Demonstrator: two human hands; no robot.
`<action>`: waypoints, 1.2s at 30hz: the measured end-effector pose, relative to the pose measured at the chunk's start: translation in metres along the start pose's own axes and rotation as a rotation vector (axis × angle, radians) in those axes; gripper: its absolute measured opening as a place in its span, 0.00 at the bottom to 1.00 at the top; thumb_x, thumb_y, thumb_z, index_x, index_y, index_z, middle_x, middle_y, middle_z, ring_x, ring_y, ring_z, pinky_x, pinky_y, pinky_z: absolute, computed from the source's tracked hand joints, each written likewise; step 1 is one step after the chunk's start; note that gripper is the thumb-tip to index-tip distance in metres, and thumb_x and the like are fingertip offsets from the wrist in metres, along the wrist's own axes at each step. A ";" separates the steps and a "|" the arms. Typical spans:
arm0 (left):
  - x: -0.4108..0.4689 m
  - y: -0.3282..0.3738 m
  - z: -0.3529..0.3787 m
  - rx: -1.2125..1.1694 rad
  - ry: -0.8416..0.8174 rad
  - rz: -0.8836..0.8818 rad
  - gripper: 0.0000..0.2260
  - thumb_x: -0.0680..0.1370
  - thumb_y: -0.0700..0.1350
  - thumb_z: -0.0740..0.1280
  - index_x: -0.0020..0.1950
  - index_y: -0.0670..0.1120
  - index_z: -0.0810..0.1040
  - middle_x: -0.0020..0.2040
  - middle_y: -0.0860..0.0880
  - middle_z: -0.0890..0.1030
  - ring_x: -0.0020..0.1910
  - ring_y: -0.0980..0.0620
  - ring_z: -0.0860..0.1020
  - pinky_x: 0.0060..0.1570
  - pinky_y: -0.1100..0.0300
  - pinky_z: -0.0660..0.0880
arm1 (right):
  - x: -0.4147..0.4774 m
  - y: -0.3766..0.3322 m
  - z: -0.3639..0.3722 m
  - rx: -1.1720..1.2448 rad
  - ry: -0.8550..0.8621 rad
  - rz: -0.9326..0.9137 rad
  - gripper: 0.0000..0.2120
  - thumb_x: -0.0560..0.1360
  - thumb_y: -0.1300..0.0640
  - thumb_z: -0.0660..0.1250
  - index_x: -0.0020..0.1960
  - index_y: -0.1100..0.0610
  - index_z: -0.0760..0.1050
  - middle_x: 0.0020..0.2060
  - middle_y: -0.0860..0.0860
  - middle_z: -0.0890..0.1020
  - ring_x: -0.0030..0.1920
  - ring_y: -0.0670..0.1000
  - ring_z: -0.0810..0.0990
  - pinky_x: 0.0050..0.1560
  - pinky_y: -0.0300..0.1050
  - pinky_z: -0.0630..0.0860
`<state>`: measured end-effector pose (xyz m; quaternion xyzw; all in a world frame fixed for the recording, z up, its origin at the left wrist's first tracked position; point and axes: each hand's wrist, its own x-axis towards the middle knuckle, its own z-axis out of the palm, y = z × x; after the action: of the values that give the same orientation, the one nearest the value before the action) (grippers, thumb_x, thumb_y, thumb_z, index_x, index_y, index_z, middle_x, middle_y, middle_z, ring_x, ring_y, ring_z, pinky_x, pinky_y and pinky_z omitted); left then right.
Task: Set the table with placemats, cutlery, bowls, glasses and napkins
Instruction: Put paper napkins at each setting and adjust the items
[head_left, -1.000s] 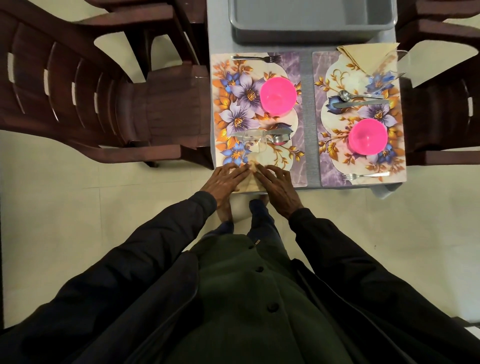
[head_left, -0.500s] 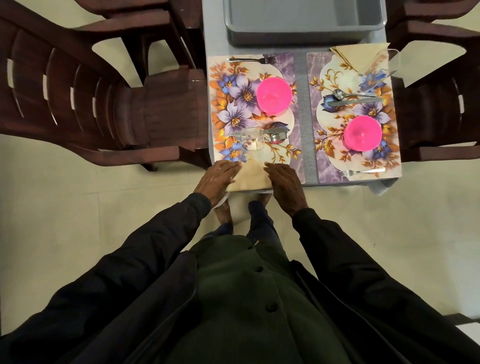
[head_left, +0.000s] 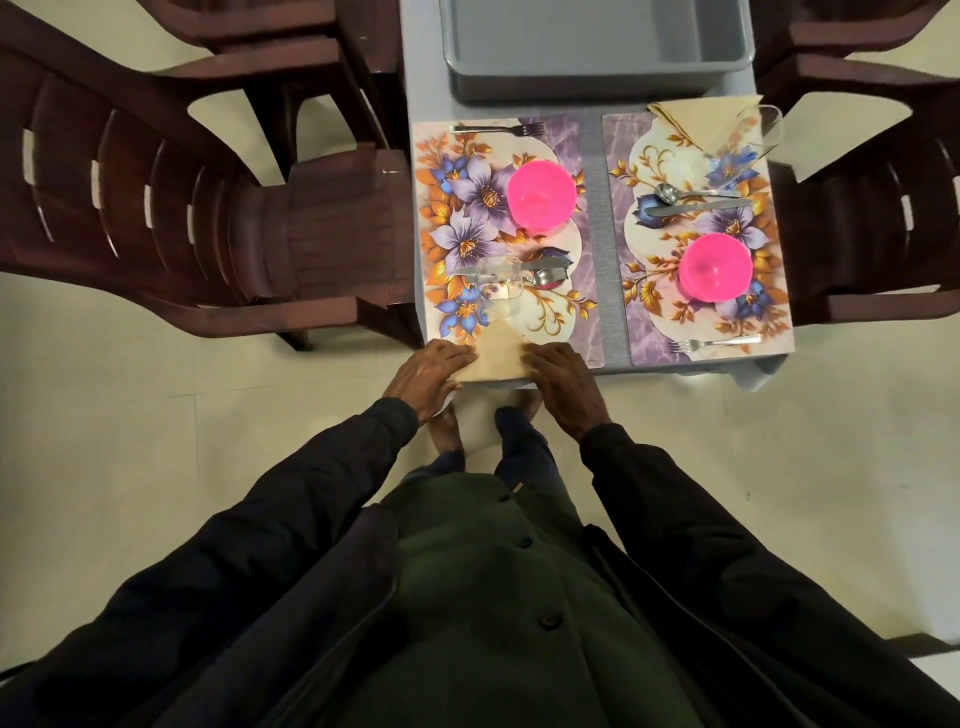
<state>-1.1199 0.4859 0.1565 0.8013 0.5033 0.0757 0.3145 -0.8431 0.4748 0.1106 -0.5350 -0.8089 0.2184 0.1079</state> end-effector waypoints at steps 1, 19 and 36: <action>0.001 0.002 -0.001 0.009 0.005 -0.006 0.21 0.78 0.37 0.72 0.71 0.41 0.77 0.68 0.40 0.79 0.68 0.37 0.75 0.66 0.41 0.73 | 0.000 0.000 0.000 -0.010 0.003 -0.005 0.17 0.77 0.58 0.72 0.66 0.59 0.78 0.68 0.57 0.78 0.68 0.60 0.74 0.66 0.55 0.75; -0.001 0.017 0.001 0.026 0.063 -0.137 0.21 0.76 0.36 0.74 0.69 0.42 0.79 0.66 0.40 0.80 0.65 0.37 0.77 0.62 0.43 0.76 | 0.008 0.012 -0.013 0.012 -0.001 -0.088 0.17 0.76 0.62 0.73 0.65 0.59 0.78 0.68 0.59 0.77 0.69 0.63 0.74 0.66 0.60 0.75; -0.005 0.031 -0.009 -0.151 0.207 -0.328 0.22 0.77 0.44 0.75 0.70 0.46 0.78 0.67 0.44 0.79 0.65 0.44 0.76 0.62 0.45 0.77 | 0.012 0.018 -0.037 0.089 0.094 -0.080 0.14 0.78 0.62 0.71 0.63 0.62 0.79 0.60 0.60 0.82 0.62 0.60 0.80 0.62 0.56 0.79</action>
<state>-1.1028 0.4763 0.1819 0.6708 0.6493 0.1431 0.3285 -0.8182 0.5007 0.1347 -0.5065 -0.8133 0.2243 0.1779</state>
